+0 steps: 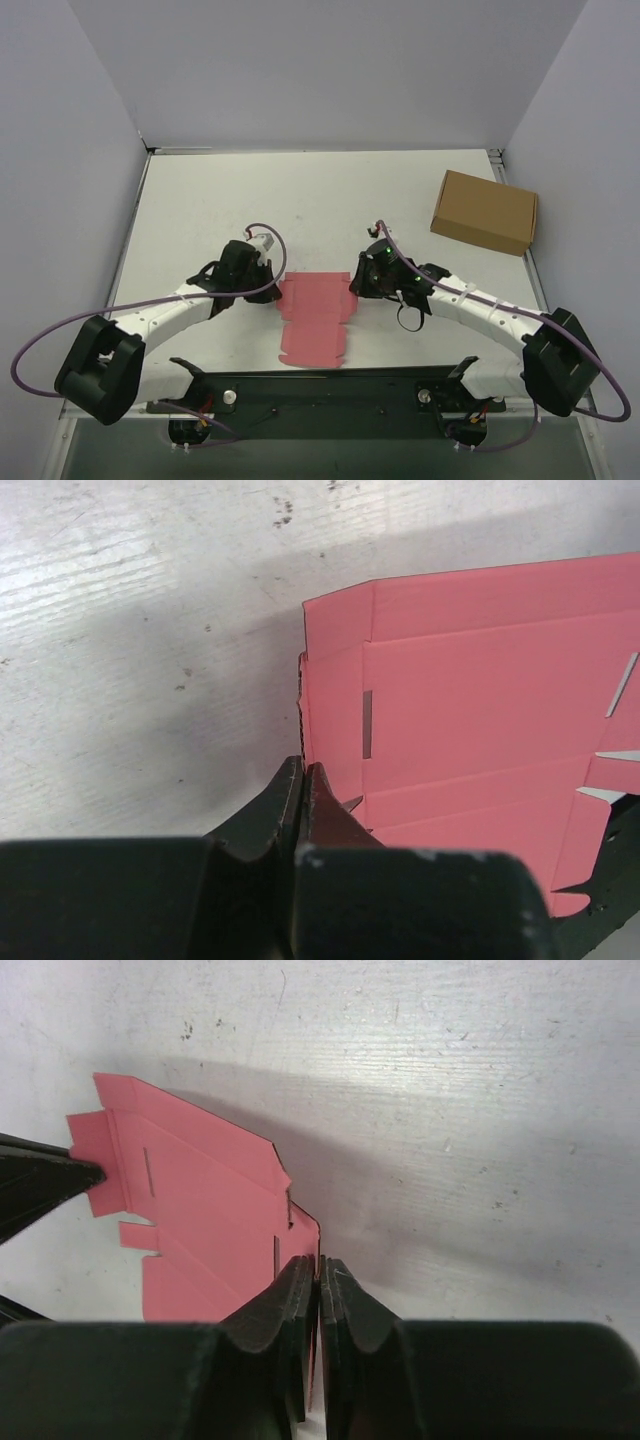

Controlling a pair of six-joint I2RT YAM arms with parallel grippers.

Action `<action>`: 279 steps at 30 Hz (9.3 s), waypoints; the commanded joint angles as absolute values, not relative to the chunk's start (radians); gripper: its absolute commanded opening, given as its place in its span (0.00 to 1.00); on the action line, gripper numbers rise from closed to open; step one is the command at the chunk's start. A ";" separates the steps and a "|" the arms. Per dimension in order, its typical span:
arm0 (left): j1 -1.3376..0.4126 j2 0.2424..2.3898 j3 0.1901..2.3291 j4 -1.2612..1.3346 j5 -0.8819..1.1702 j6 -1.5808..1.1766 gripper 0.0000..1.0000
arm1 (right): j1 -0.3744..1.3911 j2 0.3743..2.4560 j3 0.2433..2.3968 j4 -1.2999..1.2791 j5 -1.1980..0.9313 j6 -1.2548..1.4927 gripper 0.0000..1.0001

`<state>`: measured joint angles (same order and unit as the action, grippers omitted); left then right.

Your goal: Fold the paper box

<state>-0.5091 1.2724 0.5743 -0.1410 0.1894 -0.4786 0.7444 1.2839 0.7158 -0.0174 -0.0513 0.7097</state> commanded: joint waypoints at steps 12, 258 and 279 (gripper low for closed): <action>-0.535 0.959 0.831 -0.425 0.488 -0.062 0.00 | 0.793 1.012 1.031 -0.457 -0.075 0.212 0.71; -0.894 1.080 0.359 0.607 0.048 0.118 0.65 | 1.086 1.327 0.963 -0.376 0.173 0.023 0.00; -0.796 1.046 0.279 0.764 0.232 0.005 0.71 | 1.086 1.266 0.919 -0.341 0.127 0.026 0.00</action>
<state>-0.8124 1.0542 0.2676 0.7059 0.1528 0.0269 1.0809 1.3128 0.9257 -0.3462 0.1402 0.0288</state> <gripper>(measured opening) 0.712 0.033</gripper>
